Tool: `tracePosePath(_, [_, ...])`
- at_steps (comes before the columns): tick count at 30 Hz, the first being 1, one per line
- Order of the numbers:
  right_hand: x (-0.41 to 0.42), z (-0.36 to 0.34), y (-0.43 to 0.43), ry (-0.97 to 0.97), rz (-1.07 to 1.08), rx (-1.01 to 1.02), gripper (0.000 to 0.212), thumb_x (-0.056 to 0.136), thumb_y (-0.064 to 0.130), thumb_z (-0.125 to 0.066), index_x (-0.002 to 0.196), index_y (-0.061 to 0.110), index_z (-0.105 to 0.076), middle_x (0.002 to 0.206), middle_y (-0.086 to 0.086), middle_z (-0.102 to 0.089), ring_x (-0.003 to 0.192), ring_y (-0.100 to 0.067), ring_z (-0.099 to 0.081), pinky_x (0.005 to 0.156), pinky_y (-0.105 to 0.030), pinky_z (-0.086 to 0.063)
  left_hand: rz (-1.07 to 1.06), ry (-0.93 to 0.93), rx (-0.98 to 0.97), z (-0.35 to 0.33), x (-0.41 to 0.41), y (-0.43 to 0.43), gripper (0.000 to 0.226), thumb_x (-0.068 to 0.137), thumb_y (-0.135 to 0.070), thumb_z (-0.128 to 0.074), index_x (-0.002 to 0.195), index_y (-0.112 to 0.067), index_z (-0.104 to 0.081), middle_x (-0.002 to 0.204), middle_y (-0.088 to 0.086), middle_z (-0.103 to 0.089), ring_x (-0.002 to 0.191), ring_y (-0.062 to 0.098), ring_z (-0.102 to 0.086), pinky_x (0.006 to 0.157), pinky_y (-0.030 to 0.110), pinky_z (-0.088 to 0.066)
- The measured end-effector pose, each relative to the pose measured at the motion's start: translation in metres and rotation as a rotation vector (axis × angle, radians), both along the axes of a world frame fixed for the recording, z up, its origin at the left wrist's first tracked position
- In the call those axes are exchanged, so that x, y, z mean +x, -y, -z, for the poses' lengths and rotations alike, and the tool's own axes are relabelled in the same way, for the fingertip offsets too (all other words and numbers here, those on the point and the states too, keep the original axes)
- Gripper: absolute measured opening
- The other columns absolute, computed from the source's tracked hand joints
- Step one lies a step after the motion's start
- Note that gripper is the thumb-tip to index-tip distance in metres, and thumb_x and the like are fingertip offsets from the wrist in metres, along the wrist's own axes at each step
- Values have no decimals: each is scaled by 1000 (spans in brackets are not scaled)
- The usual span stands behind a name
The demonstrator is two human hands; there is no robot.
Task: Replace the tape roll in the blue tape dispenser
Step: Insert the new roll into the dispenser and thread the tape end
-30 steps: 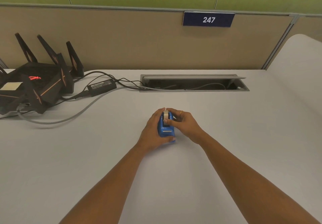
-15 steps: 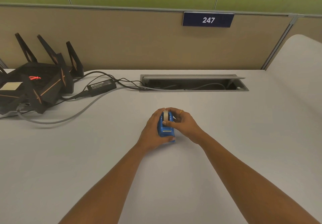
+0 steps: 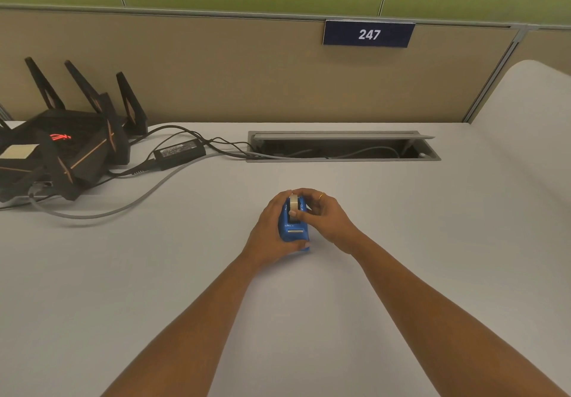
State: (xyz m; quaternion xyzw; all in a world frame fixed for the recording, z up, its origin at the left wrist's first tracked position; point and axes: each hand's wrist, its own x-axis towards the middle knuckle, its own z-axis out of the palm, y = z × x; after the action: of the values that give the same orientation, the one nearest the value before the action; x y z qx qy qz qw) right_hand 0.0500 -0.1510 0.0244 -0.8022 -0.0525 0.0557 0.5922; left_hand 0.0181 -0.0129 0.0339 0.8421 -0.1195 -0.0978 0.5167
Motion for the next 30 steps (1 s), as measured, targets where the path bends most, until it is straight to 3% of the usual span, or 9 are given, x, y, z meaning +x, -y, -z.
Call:
tracePosePath(4, [-2,0,0,52,17,-41,44,82,19,-65,123,15,-50,130,-6,-53,118,-19,-50,99,-29,-41,-3,41,-15,0,1,0,89,70,-6,-74,140,-6,-17,149,11,-26,135,26,-32,112,43,-31])
tracePosePath(6, [-3,-1,0,108,43,-80,44,81,18,-65,123,15,-50,134,-6,-49,118,-16,-47,97,-27,-40,-5,43,-27,0,1,0,91,68,-6,-76,139,-6,-19,148,11,-29,133,27,-35,111,44,-33])
tracePosePath(10, [-6,-2,-3,209,93,-107,38,79,16,-68,115,11,-57,124,-9,-54,105,-15,-53,88,-23,-45,-2,43,-32,1,1,0,91,67,-16,-74,139,-7,-19,148,11,-29,134,27,-34,112,43,-32])
tracePosePath(14, [-6,-3,-5,238,123,-131,32,77,13,-70,108,7,-61,116,-12,-55,99,-16,-54,86,-24,-47,-6,65,-34,1,2,-1,91,68,-8,-76,139,-8,-20,148,10,-29,134,26,-35,111,44,-33])
tracePosePath(18, [-7,-4,-5,215,132,-105,31,77,11,-70,107,6,-61,115,-13,-56,98,-15,-53,89,-28,-47,-3,61,-46,2,2,0,92,67,-15,-75,139,-8,-19,148,10,-29,134,27,-34,111,43,-33])
tracePosePath(30, [-10,-7,-4,170,137,-67,30,76,13,-70,105,9,-64,114,-11,-59,98,-14,-54,87,-23,-45,4,89,-49,7,6,-1,90,68,-6,-76,138,-7,-21,148,10,-29,133,26,-36,110,42,-34])
